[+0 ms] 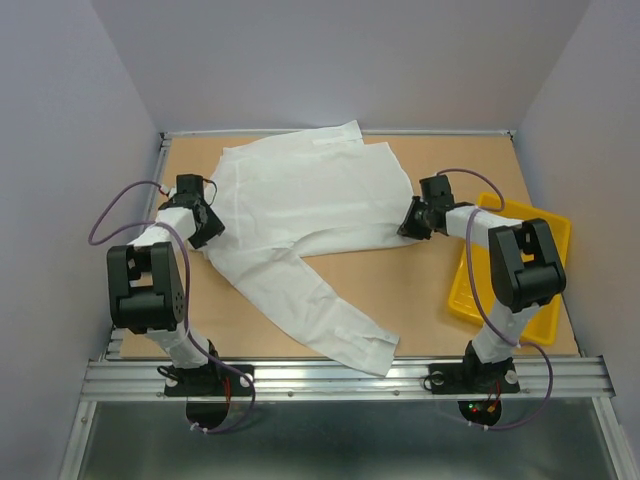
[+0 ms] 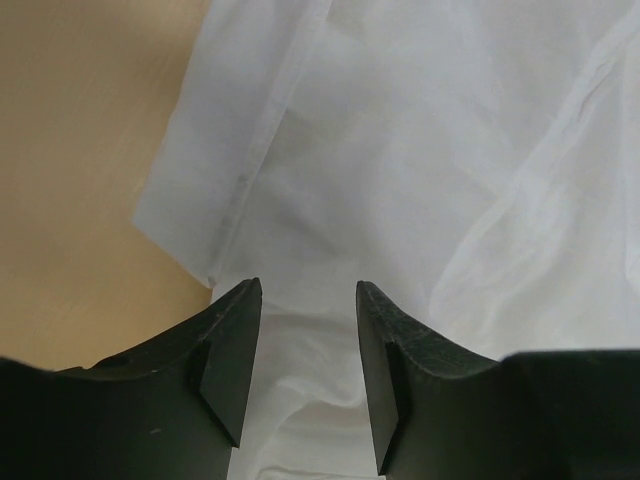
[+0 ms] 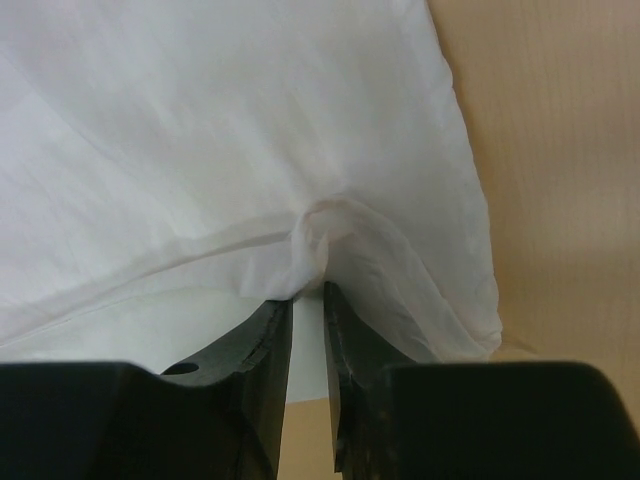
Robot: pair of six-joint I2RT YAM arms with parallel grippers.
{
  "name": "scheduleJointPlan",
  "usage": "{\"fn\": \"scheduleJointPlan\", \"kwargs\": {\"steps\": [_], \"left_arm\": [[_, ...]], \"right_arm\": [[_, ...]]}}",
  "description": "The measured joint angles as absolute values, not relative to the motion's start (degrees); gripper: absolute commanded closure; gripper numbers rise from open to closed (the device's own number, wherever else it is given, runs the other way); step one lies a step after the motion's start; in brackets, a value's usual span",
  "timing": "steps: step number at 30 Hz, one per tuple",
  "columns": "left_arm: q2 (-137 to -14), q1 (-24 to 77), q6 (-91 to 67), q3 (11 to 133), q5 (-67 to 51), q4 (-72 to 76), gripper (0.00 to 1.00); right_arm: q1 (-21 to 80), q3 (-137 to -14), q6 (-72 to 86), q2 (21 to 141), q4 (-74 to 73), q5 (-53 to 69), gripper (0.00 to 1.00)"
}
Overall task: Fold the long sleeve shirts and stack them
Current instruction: Fold the shirt
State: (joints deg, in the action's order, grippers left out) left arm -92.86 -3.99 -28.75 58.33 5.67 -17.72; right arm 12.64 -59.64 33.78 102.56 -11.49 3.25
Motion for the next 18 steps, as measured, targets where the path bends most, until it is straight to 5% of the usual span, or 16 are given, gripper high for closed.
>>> {"fn": "scheduleJointPlan", "kwargs": {"steps": [11, 18], "left_arm": [[-96.57, -5.28, -29.3, 56.49, 9.91, -18.17, 0.45], [-94.76, -5.63, -29.1, 56.21, 10.15, -19.77, 0.21]], "right_arm": [[12.01, -54.19, 35.09, 99.29, -7.09, 1.21, 0.73], [11.94, -52.66, 33.32, 96.29, -9.67, 0.91, 0.66]]}}
